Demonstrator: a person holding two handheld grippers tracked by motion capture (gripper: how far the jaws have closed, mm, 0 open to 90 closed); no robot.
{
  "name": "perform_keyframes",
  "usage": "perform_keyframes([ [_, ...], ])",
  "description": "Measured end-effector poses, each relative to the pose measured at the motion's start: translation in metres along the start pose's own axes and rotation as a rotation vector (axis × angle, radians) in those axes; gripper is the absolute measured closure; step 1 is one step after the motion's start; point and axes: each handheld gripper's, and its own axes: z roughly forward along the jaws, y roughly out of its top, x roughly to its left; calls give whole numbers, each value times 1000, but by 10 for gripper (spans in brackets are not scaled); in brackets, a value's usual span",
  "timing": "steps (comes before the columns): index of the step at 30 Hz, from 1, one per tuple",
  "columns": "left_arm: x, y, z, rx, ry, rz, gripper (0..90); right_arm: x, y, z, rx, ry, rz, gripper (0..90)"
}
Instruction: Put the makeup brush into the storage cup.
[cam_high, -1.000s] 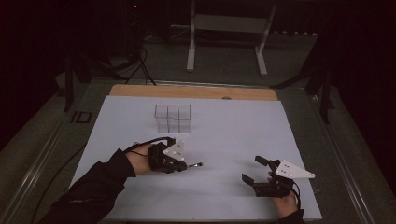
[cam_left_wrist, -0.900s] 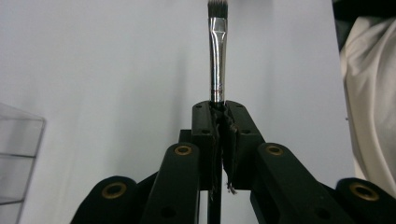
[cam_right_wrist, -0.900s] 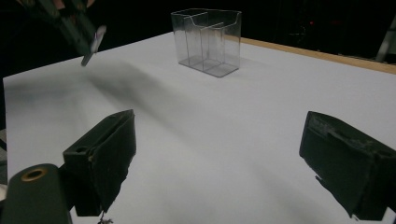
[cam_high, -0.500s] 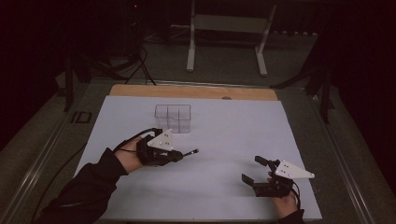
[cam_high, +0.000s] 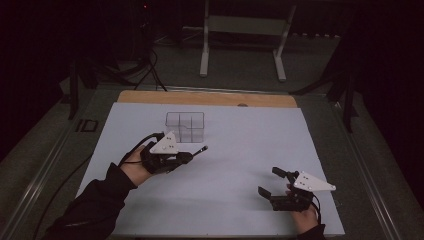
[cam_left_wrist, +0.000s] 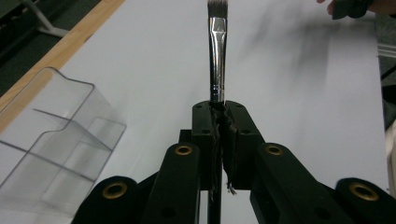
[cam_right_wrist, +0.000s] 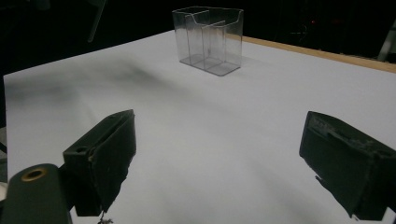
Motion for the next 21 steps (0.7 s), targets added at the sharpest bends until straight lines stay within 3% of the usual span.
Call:
perform_keyframes([
  [5,6,0,-4,-42,46,-35,857,0,0,0,1,-1,0,109],
  [8,12,1,-8,-104,113,-80,857,0,0,0,1,-1,0,109],
  [11,15,2,-8,-110,109,-95,856,0,0,0,2,-1,1,109],
  [12,18,5,-8,-131,139,-112,856,0,0,0,1,1,1,109],
  [17,24,9,-3,-167,189,-150,856,0,0,-1,0,1,1,109],
  [21,30,11,0,-218,243,-214,856,0,0,-1,1,1,3,109],
])
